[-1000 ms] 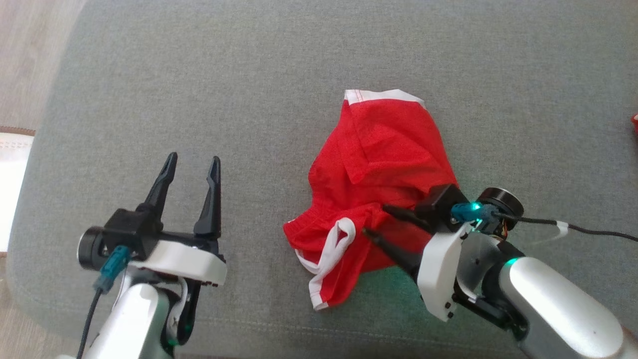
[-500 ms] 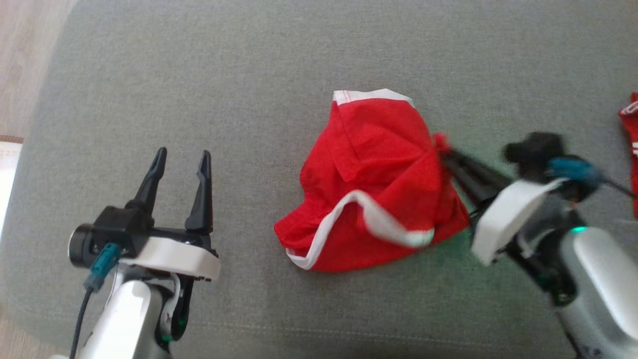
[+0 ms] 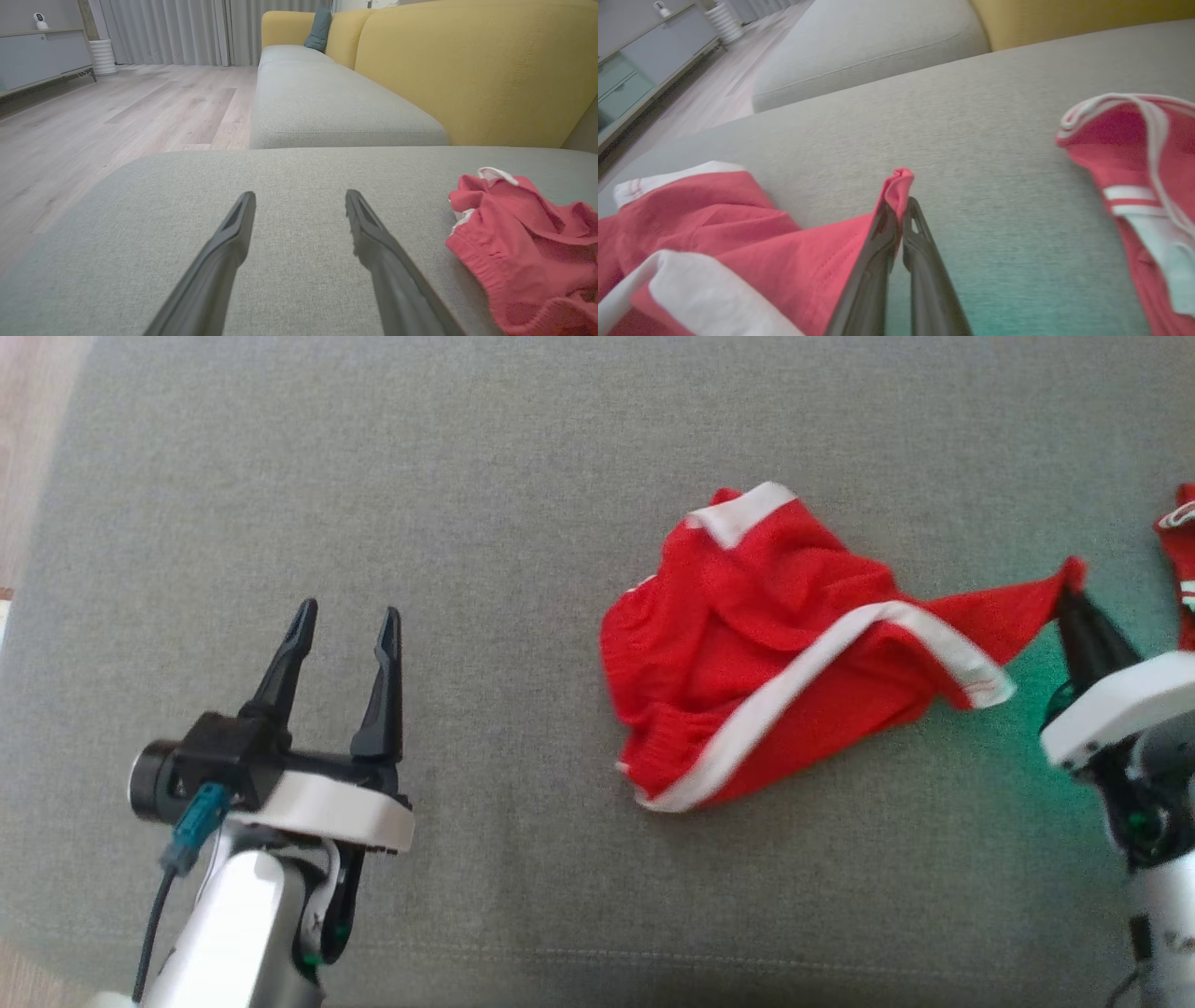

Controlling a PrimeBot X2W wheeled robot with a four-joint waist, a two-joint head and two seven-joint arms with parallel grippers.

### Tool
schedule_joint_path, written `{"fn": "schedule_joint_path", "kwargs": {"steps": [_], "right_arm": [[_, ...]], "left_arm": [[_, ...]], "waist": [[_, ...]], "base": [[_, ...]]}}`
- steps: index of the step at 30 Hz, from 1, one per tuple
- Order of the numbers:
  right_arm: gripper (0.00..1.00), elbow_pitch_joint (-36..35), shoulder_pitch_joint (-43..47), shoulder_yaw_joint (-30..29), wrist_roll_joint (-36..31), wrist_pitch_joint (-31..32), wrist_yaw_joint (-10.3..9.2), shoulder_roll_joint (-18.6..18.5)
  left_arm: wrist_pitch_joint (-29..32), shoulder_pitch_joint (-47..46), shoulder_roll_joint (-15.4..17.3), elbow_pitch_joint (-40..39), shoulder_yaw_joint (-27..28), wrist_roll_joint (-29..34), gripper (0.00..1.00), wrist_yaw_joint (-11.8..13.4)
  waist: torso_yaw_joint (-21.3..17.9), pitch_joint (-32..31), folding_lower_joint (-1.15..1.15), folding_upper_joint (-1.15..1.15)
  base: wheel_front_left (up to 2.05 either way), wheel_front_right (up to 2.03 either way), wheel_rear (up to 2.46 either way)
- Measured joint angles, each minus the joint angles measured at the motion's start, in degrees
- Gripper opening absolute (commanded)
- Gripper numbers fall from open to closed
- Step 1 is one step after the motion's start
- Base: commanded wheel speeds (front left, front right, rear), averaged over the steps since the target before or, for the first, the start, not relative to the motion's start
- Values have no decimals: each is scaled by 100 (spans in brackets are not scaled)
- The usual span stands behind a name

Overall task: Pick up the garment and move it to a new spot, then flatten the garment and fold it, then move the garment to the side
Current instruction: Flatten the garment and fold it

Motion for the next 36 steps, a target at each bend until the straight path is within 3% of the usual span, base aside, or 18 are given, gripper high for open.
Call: {"fn": "schedule_joint_path", "kwargs": {"steps": [5,6,7,8,14,21,27,36], "right_arm": [[0,679,-442,-264,56,-336,0,12],[12,800,-504,-281,62,-410,0,23],[48,904,-551,-282,65,-474,0,27],[99,976,-573,-281,83,-548,0,31],[100,967,-577,-119,-123,-1196,0,-4],[100,-132,-214,131,-1034,-1783,0,-88],[100,-1061,361,263,-1538,-1785,0,81],[100,-1996,1396,323,-1699,-1461,0,638]], "left_arm": [[0,-92,-31,-1,27,48,100,-52],[0,-93,-34,-1,40,59,100,-64],[0,-95,-37,0,59,78,100,-76],[0,-97,-43,2,83,91,100,-93],[0,-113,-78,2,154,144,100,-93],[0,75,-92,-49,220,193,100,-92],[0,222,-92,-80,320,193,100,-90],[0,499,-88,-120,337,201,100,-82]], "waist": [[15,104,0,0],[15,118,0,0],[14,130,0,0],[10,135,0,0],[-41,38,0,0],[-155,-185,0,0],[-215,-354,0,0],[-292,-570,0,0]], "base": [[0,0,0],[0,0,0],[0,0,0],[0,0,0],[0,0,0],[0,0,0],[0,0,0],[0,0,0]]}}
